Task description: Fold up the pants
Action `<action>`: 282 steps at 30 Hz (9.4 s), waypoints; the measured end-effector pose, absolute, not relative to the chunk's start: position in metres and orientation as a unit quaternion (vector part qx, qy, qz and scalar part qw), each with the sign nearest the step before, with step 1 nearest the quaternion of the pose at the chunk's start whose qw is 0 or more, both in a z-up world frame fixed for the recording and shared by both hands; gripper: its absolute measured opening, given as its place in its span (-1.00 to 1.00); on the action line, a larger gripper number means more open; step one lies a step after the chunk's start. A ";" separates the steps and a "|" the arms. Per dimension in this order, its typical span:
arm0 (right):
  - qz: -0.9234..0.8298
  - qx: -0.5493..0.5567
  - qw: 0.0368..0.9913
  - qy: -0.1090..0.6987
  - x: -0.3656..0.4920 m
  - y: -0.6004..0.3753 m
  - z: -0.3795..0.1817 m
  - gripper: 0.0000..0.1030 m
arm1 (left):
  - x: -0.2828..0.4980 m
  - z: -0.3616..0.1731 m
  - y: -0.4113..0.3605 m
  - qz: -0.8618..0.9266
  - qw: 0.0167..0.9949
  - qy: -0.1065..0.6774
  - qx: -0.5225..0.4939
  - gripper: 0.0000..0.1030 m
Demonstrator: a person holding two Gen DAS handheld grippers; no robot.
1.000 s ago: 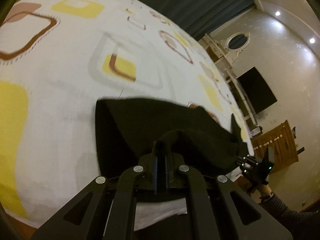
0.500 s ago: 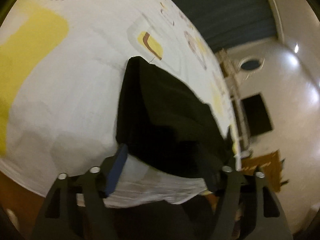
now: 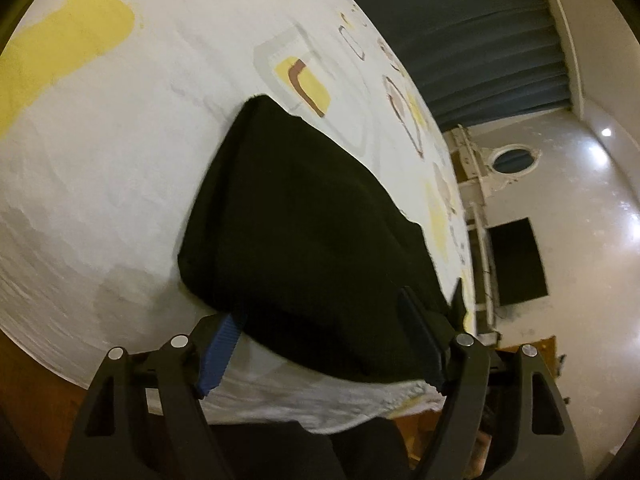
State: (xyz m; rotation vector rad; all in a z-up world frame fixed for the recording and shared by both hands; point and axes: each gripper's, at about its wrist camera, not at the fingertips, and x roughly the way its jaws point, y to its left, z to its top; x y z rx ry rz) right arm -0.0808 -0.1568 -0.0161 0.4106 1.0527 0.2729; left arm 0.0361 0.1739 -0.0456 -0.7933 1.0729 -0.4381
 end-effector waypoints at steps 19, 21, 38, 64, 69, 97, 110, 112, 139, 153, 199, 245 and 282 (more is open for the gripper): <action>0.084 0.552 0.687 0.464 -0.083 -0.177 -0.063 0.14 | 0.046 -0.060 0.167 -0.143 0.777 0.529 -0.309 -0.78; 0.087 0.553 0.685 0.466 -0.079 -0.168 -0.065 0.13 | 0.046 -0.060 0.168 -0.143 0.776 0.529 -0.311 -0.78; 0.058 0.503 0.706 0.496 -0.076 -0.159 -0.080 -0.87 | 0.040 -0.065 0.171 -0.138 0.781 0.532 -0.296 -0.80; -0.260 0.277 0.783 0.492 0.099 -0.422 0.016 -0.06 | 0.059 -0.017 0.094 -0.108 0.854 0.491 -0.133 0.46; -0.304 0.272 0.755 0.514 0.143 -0.447 -0.020 -0.06 | 0.066 -0.025 0.086 -0.103 0.853 0.497 -0.124 0.48; -0.185 0.407 0.855 0.264 -0.125 -0.533 0.071 -0.84 | 0.059 -0.030 0.074 -0.068 0.858 0.495 -0.120 0.57; -0.198 0.525 0.785 0.263 -0.235 -0.554 -0.040 -0.76 | 0.053 -0.032 0.064 -0.046 0.863 0.494 -0.093 0.57; -0.188 0.540 0.780 0.255 -0.237 -0.556 -0.042 -0.48 | 0.053 -0.033 0.064 -0.045 0.864 0.494 -0.092 0.57; 0.001 0.333 0.917 0.220 -0.078 -0.468 0.186 -0.90 | 0.051 -0.035 0.061 -0.034 0.867 0.488 -0.090 0.60; -0.184 0.467 0.801 0.326 -0.201 -0.594 -0.029 -0.88 | 0.051 -0.038 0.051 -0.028 0.871 0.485 -0.076 0.65; -0.264 0.319 0.809 0.418 -0.104 -0.606 -0.042 -0.99 | 0.046 -0.043 0.043 -0.019 0.880 0.473 -0.050 0.70; 0.012 0.349 0.858 0.378 -0.088 -0.427 0.107 -0.63 | 0.008 0.011 0.046 -0.062 0.889 0.450 -0.062 0.70; 0.057 0.132 0.829 0.540 -0.015 -0.142 -0.009 -0.16 | 0.007 0.009 0.031 -0.080 0.891 0.444 -0.050 0.70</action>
